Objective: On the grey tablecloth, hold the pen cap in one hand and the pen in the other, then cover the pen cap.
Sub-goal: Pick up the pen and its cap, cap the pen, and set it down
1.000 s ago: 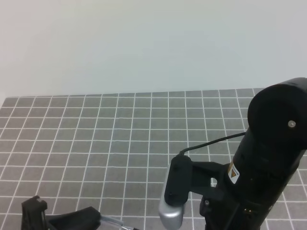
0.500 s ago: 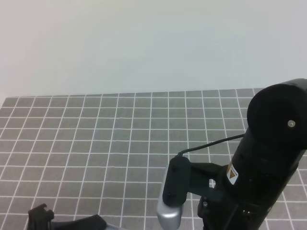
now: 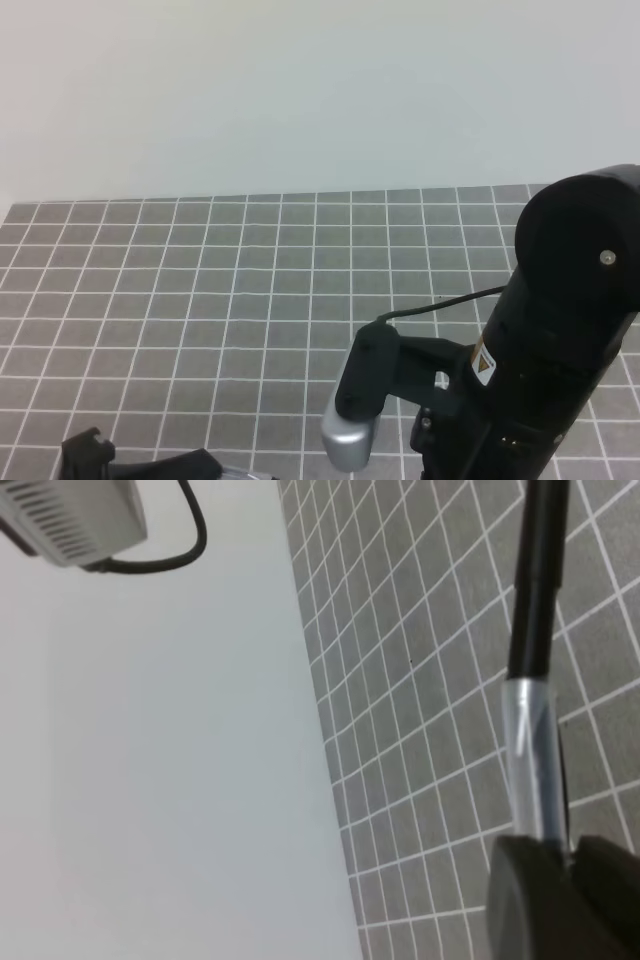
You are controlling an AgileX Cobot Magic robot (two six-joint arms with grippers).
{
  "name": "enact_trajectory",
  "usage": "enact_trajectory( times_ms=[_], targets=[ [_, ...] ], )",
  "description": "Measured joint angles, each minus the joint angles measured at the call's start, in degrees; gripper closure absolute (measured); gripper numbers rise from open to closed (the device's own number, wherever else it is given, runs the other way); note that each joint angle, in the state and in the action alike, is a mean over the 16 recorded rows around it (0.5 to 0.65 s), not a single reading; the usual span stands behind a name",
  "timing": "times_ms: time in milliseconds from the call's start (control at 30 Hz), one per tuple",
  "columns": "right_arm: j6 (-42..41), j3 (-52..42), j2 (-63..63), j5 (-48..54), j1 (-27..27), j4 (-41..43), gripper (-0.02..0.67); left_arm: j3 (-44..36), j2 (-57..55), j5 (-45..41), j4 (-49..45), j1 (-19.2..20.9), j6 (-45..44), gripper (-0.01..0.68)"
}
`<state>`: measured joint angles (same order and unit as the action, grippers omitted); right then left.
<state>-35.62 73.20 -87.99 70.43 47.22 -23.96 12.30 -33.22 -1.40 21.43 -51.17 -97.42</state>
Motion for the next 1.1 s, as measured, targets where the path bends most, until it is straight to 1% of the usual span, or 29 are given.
enact_trajectory(
  times_ms=[133, 467, 1100],
  targets=[
    [1.02, -0.10, -0.10, -1.46, 0.01, 0.34, 0.581, 0.04, 0.00, -0.30, -0.35, 0.00, -0.18, 0.672],
    [2.20, -0.07, -1.66, -1.46, 0.17, -0.26, 0.581, 0.11, 0.00, -0.77, -0.82, -0.12, -0.78, 0.672],
    [-0.23, 0.20, -3.27, -1.46, 0.60, -2.99, 0.582, 0.13, 0.00, -0.80, -0.08, -2.15, -0.20, 0.672]
  ],
)
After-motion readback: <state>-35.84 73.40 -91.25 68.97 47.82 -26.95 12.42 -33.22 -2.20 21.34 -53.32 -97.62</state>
